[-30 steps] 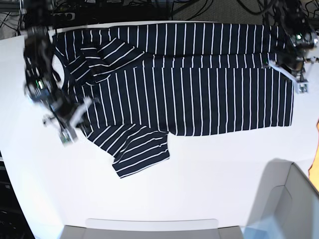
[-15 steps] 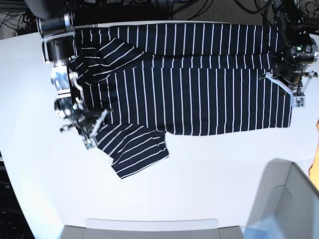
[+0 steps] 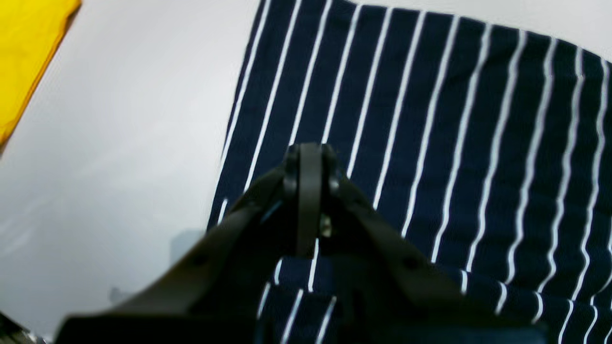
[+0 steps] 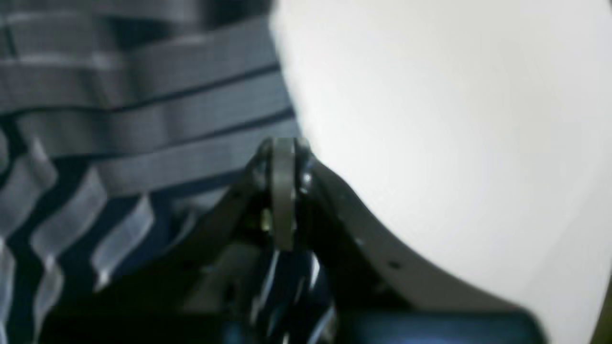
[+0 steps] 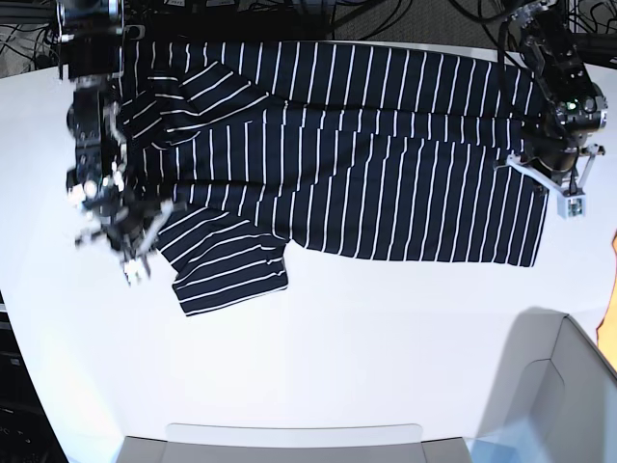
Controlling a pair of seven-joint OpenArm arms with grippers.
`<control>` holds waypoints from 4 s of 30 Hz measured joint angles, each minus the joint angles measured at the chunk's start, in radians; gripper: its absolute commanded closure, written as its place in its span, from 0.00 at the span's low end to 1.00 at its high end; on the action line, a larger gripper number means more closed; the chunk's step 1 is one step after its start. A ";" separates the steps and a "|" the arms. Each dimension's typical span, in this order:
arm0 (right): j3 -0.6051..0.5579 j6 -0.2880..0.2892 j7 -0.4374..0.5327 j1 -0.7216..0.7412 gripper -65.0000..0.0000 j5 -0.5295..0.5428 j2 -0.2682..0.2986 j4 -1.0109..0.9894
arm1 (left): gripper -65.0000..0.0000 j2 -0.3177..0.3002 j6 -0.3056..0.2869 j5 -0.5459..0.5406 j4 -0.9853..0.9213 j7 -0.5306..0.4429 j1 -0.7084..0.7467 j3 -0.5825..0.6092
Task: Fold the T-shirt properly
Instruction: 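Reach both grippers down to the shirt's hem corners, then grasp the hem corners with the left and right grippers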
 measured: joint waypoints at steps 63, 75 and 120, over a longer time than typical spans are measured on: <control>-0.279 -0.002 0.397 0.446 0.60 0.195 -0.085 -0.879 | 0.65 -0.433 0.014 -0.312 -1.162 -0.302 -0.732 0.441; -0.279 -0.006 0.399 0.438 0.60 0.191 -0.082 -0.866 | 0.65 -0.387 0.012 -0.319 -1.384 -0.423 -0.762 0.610; -0.387 0.023 0.350 0.497 1.00 0.179 -0.079 -0.693 | 1.00 -0.321 -0.074 -0.322 -1.207 -0.394 -0.638 0.343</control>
